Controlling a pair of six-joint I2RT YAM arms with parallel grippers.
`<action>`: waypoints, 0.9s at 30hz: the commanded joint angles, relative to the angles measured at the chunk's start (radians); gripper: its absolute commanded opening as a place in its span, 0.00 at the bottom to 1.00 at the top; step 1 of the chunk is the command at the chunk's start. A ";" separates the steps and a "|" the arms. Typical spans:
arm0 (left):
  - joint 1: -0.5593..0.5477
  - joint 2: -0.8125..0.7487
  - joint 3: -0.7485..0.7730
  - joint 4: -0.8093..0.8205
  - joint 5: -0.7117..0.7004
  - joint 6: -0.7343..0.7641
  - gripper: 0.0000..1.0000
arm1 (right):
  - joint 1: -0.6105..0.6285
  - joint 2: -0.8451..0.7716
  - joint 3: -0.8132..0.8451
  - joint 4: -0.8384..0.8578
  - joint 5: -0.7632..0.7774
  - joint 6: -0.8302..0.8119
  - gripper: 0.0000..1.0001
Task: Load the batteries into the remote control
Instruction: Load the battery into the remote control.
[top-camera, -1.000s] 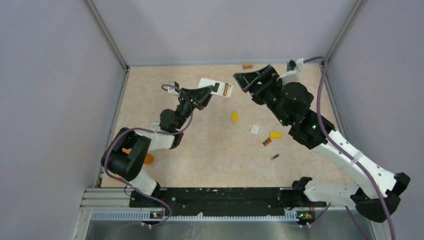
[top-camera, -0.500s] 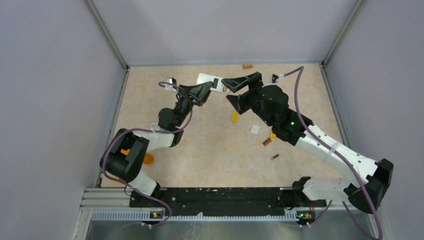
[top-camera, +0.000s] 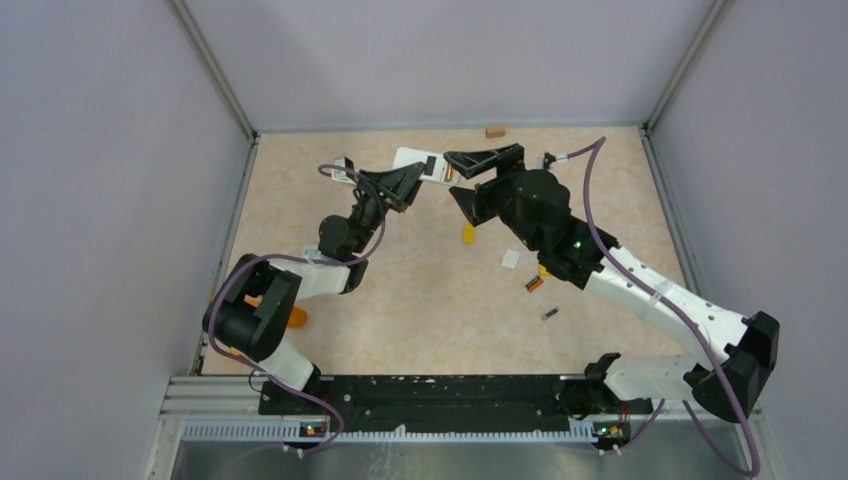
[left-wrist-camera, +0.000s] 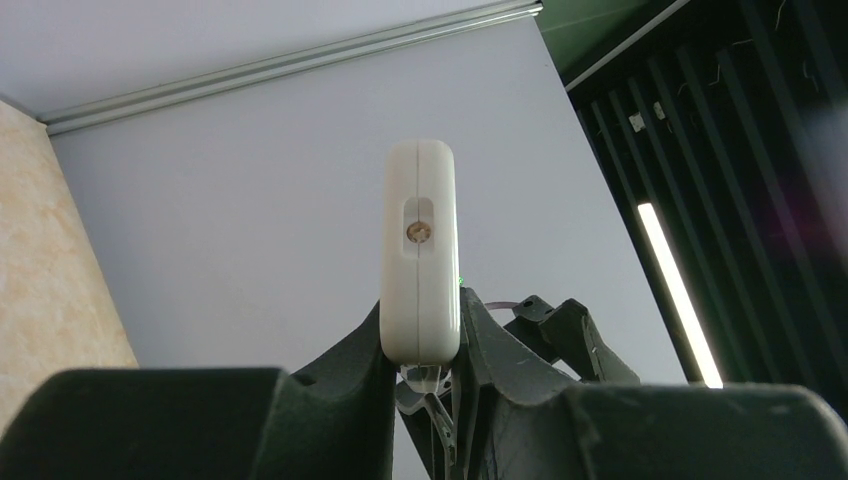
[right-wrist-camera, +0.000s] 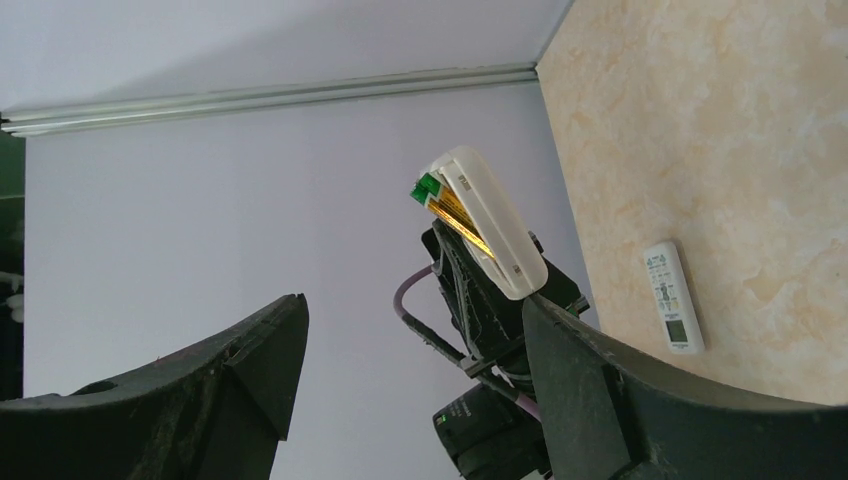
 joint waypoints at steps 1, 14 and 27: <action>0.000 -0.024 0.040 0.139 0.005 -0.024 0.00 | 0.011 0.014 0.006 0.033 0.051 0.018 0.80; -0.001 -0.039 0.043 0.139 0.008 -0.028 0.00 | 0.003 0.032 -0.004 0.051 0.064 0.019 0.81; -0.001 -0.047 0.033 0.139 0.021 -0.027 0.00 | -0.056 0.055 -0.016 0.114 0.033 0.054 0.78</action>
